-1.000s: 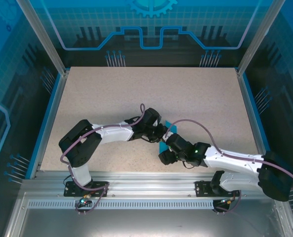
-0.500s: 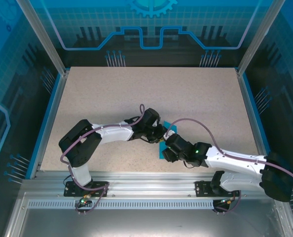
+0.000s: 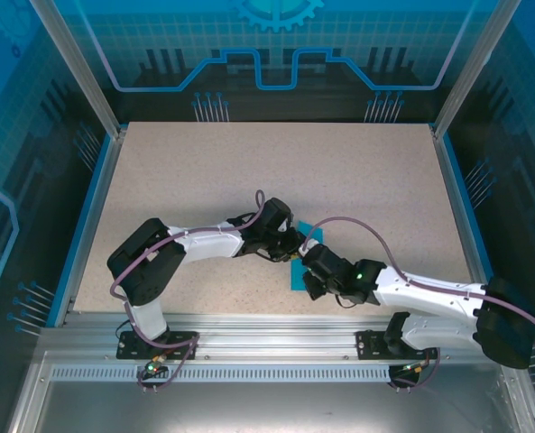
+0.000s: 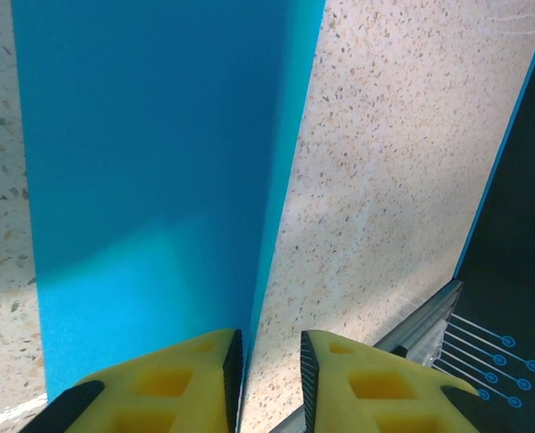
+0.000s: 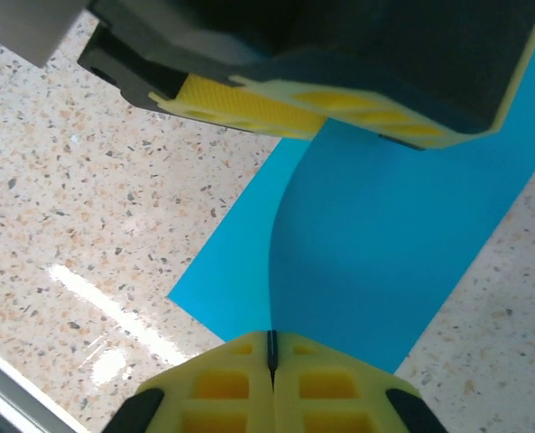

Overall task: Fold a paper plane with a square sheet of paper (pick it up from the middle)
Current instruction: Fold the triangle at the bottom-center of the table.

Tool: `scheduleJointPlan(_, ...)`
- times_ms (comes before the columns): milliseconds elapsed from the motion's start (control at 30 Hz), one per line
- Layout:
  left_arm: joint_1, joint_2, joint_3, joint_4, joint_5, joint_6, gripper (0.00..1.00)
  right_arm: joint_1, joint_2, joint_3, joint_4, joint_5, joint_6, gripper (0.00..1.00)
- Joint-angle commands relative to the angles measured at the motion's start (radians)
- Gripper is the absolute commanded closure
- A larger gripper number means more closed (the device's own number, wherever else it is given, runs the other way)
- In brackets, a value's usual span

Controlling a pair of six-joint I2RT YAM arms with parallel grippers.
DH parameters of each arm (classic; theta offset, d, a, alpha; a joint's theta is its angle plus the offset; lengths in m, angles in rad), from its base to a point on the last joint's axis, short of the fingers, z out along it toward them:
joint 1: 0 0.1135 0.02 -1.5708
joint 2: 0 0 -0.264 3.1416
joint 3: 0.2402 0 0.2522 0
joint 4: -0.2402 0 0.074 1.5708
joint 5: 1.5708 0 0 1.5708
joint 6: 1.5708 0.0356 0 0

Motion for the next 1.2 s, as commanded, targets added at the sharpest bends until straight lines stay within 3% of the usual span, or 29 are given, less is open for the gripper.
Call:
scheduleJointPlan(0,0.003,-0.035,-0.004,-0.056,-0.035,0.03,0.66,-0.08,-0.006,0.007,0.031,-0.18,-0.018,1.0)
scheduleJointPlan(233,0.003,-0.129,-0.042,-0.145,-0.175,0.057,0.51,-0.301,0.034,-0.035,0.126,-0.549,-0.033,1.0)
scheduleJointPlan(433,0.002,-0.204,-0.116,-0.137,-0.24,0.058,0.47,-0.453,0.146,-0.013,0.107,-0.711,-0.071,0.99)
scheduleJointPlan(800,-0.047,-0.167,-0.095,-0.094,-0.18,0.109,0.55,-0.582,0.238,0.03,-0.004,-0.749,-0.12,0.96)
scheduleJointPlan(1167,-0.087,-0.093,-0.046,-0.074,-0.15,0.106,0.59,-0.605,0.3,0.092,-0.056,-0.736,-0.161,0.93)
